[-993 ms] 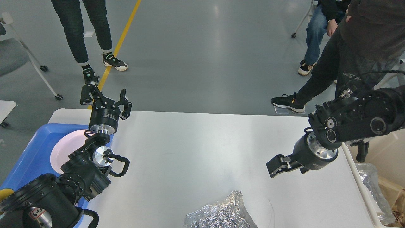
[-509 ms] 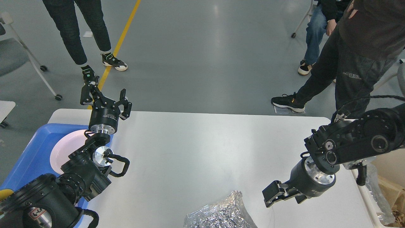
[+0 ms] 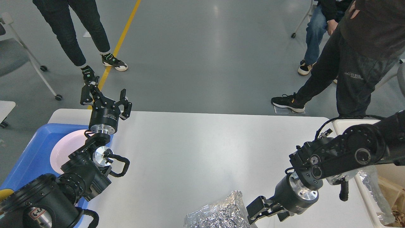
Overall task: Tidy desktop
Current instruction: 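Move the right gripper from the bin toward the crumpled foil ball, then lower the open right gripper down onto the crumpled foil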
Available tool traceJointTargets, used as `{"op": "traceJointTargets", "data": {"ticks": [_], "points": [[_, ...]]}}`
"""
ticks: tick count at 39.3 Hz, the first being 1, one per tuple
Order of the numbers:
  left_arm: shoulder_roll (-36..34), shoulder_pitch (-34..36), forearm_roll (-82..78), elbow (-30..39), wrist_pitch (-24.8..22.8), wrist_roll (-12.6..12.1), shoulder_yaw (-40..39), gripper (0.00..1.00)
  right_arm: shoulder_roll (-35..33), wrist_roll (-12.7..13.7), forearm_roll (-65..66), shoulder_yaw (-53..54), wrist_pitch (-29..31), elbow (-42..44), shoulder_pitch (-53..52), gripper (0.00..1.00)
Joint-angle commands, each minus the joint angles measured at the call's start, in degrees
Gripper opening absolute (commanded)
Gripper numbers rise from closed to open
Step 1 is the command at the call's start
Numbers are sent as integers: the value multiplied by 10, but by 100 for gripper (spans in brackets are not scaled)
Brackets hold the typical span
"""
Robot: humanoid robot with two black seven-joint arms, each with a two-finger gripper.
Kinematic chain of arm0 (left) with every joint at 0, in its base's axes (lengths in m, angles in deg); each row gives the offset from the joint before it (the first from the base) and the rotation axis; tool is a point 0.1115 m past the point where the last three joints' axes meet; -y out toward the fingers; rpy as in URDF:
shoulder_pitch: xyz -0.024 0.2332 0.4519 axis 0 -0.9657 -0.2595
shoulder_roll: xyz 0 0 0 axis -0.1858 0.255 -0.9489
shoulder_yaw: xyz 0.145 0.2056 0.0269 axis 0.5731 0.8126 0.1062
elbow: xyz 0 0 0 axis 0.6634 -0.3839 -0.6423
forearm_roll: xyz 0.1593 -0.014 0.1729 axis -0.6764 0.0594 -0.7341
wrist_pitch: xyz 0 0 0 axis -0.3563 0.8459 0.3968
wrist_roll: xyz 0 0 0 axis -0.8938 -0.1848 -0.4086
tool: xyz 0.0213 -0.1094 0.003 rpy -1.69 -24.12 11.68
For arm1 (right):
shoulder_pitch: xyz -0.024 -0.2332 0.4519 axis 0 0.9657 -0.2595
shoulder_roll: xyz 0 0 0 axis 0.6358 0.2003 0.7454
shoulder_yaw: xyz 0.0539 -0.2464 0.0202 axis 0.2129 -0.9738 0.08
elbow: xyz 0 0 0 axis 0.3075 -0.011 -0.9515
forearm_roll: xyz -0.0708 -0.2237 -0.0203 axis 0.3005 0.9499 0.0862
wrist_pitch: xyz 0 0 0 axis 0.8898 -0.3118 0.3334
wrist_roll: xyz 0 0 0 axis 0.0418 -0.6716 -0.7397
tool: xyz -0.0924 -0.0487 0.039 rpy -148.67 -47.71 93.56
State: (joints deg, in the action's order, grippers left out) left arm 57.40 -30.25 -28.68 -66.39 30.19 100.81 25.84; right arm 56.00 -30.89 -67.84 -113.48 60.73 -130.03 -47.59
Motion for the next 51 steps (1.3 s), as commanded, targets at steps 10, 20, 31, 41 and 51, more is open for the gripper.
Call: {"op": "traceJointTargets", "data": {"ticks": [10, 20, 31, 41, 51], "points": [[-1, 0, 0, 0, 0, 0, 0, 97, 7, 4, -16, -1, -122, 9, 1, 100], [-1, 0, 0, 0, 0, 0, 0, 97, 64, -1, -125, -55, -99, 84, -56, 100], [0, 0, 1, 0, 0, 0, 0, 97, 123, 0, -157, -68, -100, 124, -70, 100], [0, 0, 0, 0, 0, 0, 0, 97, 227, 3, -258, -79, -153, 111, -92, 100], [-1, 0, 0, 0, 0, 0, 0, 97, 293, 4, -311, -100, -159, 104, -110, 100]]}}
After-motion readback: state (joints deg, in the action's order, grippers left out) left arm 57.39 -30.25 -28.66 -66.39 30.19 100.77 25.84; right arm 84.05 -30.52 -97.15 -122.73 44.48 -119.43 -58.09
